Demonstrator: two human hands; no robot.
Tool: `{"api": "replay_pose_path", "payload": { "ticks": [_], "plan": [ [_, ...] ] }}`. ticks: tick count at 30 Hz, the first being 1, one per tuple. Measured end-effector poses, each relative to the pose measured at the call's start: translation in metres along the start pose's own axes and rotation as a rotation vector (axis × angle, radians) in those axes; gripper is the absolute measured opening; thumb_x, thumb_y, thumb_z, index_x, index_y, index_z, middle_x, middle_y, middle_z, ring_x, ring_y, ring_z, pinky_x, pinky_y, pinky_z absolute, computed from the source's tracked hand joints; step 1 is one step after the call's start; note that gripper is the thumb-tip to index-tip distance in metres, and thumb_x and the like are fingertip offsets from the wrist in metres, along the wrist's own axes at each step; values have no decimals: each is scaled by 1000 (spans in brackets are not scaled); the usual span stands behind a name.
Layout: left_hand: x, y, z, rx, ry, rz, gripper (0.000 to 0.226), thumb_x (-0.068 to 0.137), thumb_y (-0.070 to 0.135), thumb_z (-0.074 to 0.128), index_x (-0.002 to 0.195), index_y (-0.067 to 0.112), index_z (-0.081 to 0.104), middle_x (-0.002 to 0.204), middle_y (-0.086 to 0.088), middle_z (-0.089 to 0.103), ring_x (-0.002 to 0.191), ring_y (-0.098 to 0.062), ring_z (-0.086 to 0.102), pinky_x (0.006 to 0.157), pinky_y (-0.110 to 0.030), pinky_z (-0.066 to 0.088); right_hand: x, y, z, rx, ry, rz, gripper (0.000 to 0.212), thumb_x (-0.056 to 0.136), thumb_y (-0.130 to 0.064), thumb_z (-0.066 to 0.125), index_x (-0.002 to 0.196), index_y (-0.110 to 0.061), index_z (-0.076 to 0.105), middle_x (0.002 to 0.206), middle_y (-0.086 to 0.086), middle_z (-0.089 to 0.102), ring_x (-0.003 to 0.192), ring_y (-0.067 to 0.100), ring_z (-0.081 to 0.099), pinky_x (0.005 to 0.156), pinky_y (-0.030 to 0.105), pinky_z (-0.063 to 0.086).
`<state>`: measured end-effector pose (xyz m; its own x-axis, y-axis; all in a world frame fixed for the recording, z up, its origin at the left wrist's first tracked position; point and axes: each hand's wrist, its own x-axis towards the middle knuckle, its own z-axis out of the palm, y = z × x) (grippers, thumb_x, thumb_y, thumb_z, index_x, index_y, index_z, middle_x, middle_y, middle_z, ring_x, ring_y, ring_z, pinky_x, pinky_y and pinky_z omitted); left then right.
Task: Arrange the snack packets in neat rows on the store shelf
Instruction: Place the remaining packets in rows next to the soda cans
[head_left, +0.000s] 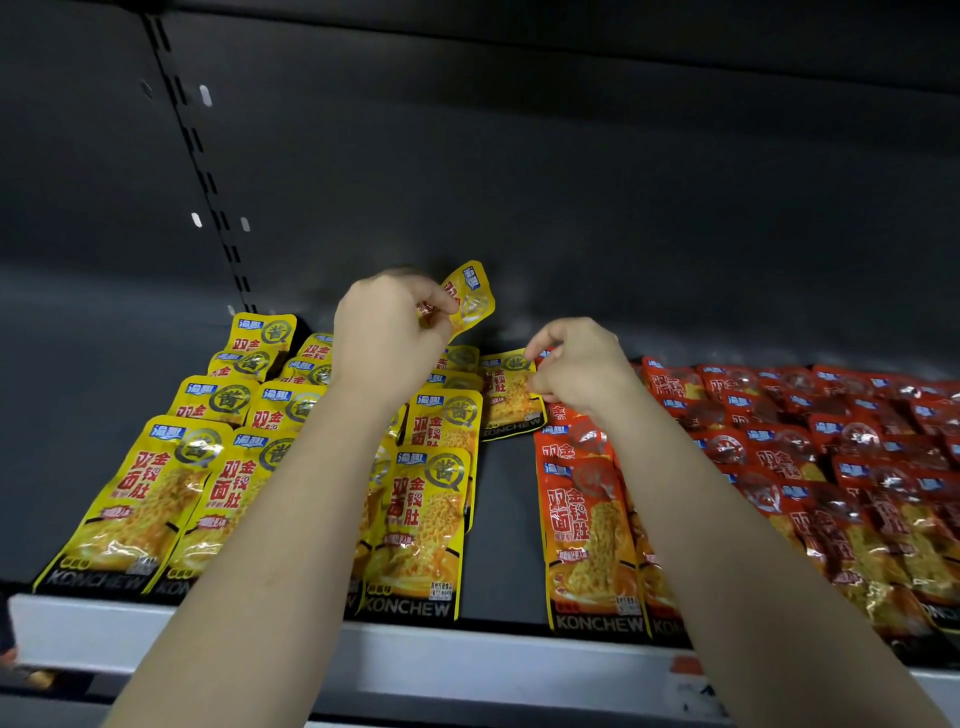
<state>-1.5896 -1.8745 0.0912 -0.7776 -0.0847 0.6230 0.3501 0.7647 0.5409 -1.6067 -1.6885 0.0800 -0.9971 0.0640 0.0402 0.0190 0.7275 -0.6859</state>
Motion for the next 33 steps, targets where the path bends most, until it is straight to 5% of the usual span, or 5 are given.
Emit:
{"api": "replay_pose_path", "payload": {
  "ticks": [6, 33],
  "plan": [
    [-1, 0, 0, 1, 7, -9, 16, 78, 11, 65, 84, 20, 77, 92, 6, 71, 68, -10, 53, 68, -23, 42, 2, 5, -10, -4, 116, -46, 31, 73, 2, 72, 84, -26, 67, 95, 6, 68, 81, 21, 67, 73, 32, 58],
    [-2, 6, -1, -117, 10, -50, 15, 81, 15, 66, 86, 23, 77, 90, 5, 72, 76, -17, 65, 73, -30, 51, 0, 0, 1, -172, -28, -115, 31, 70, -13, 86, 86, -28, 63, 105, 5, 65, 88, 20, 65, 71, 29, 53]
  ]
}}
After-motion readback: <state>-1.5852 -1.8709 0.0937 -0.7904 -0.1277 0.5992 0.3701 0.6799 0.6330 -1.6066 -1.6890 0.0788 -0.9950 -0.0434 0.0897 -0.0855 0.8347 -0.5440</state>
